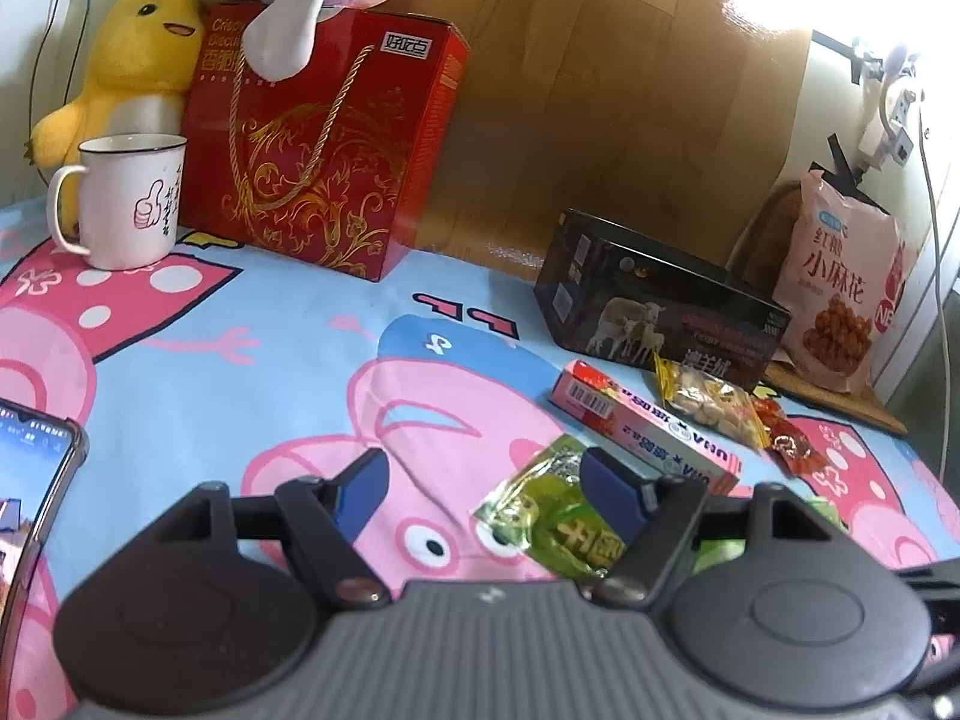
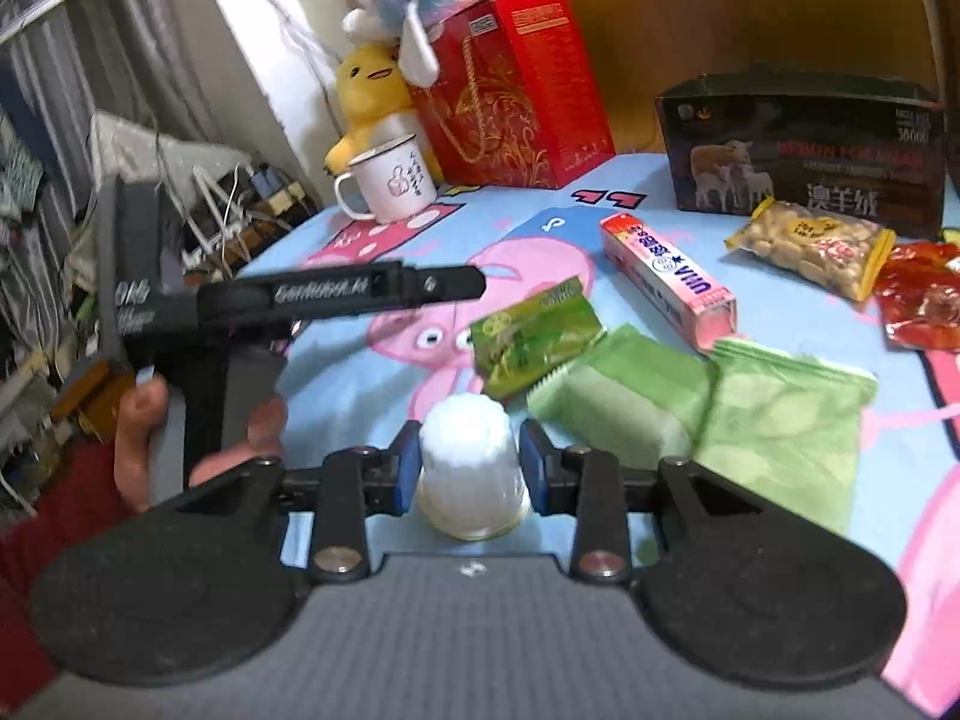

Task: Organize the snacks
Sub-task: 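Hold the white cup with the right tool while the left tool grasps it, then lower the white cup into the tin box and open the left tool, then grasp the clear bag of peanuts with the right tool, then hold the peanut bag with the right tool while the left tool grasps it, then carry the peanut bag into the black tin box and open the left tool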

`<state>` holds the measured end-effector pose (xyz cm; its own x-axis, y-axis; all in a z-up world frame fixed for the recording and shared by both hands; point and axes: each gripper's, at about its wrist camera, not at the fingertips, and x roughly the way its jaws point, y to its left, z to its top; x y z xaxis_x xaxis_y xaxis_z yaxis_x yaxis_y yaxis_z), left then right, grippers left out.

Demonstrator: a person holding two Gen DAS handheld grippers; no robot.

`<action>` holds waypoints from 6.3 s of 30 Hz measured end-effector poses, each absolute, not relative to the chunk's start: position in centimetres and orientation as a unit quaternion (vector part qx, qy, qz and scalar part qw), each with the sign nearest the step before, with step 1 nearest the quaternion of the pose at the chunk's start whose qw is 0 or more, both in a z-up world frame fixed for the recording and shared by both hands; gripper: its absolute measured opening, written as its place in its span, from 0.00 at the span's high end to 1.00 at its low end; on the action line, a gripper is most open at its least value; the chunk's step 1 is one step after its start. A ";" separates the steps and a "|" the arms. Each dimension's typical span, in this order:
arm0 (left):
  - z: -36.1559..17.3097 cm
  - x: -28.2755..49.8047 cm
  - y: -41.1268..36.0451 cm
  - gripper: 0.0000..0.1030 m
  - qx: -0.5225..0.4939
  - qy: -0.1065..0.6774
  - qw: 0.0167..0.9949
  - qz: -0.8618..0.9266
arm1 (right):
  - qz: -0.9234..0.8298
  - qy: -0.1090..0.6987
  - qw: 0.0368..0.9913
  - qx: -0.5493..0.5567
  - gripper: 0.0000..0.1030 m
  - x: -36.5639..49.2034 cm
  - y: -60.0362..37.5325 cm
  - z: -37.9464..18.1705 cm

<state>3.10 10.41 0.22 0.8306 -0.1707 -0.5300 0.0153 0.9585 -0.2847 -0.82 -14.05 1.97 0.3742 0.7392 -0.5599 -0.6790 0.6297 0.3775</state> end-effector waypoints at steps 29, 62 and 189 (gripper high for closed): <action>0.9 -3.4 4.5 0.65 -0.086 0.328 0.913 -0.226 | 0.466 0.278 0.834 -0.099 0.48 -4.4 -13.4 1.2; 6.4 14.5 3.6 0.36 -0.139 0.258 0.944 -0.152 | 0.219 0.241 0.945 0.011 0.63 14.8 -25.0 4.6; 7.0 1.0 4.7 0.65 -0.125 0.263 0.927 -0.234 | 0.424 0.201 0.879 -0.086 0.82 -2.4 -13.9 4.4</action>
<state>0.96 4.70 6.95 0.7514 -0.5006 -0.4299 0.3686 0.8588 -0.3558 -2.37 -13.86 4.42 0.5591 0.7108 -0.4268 -0.7801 0.6253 0.0194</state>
